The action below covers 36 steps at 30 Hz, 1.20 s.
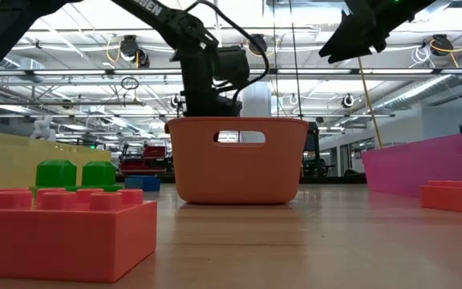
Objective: Sort & place blocks by color
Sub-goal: Put the green game piece into the orange bin
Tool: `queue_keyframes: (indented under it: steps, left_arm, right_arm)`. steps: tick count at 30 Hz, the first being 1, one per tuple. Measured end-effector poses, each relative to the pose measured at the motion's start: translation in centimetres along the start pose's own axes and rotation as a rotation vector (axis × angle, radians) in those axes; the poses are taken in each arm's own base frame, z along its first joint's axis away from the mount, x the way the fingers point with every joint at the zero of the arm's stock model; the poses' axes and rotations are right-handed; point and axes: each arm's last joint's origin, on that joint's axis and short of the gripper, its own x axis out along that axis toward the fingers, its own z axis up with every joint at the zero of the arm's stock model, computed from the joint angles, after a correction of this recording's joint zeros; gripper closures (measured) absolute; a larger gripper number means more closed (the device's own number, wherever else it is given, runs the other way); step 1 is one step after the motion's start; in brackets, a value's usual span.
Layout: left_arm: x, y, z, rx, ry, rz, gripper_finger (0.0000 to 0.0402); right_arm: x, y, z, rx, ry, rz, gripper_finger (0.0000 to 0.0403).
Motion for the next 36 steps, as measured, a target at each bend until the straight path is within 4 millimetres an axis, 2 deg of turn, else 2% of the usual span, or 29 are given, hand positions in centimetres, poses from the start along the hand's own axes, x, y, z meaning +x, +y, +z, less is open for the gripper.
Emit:
queue_keyframes:
  steps: [4, 8, 23, 31, 36]
  left_arm:
    - [1.0, -0.3, 0.3, 0.037, 0.012, -0.016, 0.0098]
    - [1.1, -0.5, 0.6, 0.069, 0.006, -0.015, 0.0107]
    - [1.9, -0.9, 0.8, 0.092, 0.001, -0.058, 0.0207]
    - [2.1, 0.2, 0.3, 0.062, 0.012, -0.002, 0.0215]
    - [2.5, 0.1, 0.3, 0.055, 0.012, -0.025, 0.0215]
  right_arm:
    - [0.4, 0.3, -0.2, 0.006, 0.021, 0.006, 0.0133]
    - [0.5, 0.5, -0.3, 0.004, 0.028, 0.008, 0.0133]
    - [0.5, 0.6, 0.0, 0.018, 0.004, 0.014, 0.0133]
    - [0.5, 0.6, 0.0, 0.016, 0.007, 0.016, 0.0133]
    - [0.5, 0.6, -0.1, 0.012, 0.013, 0.016, 0.0133]
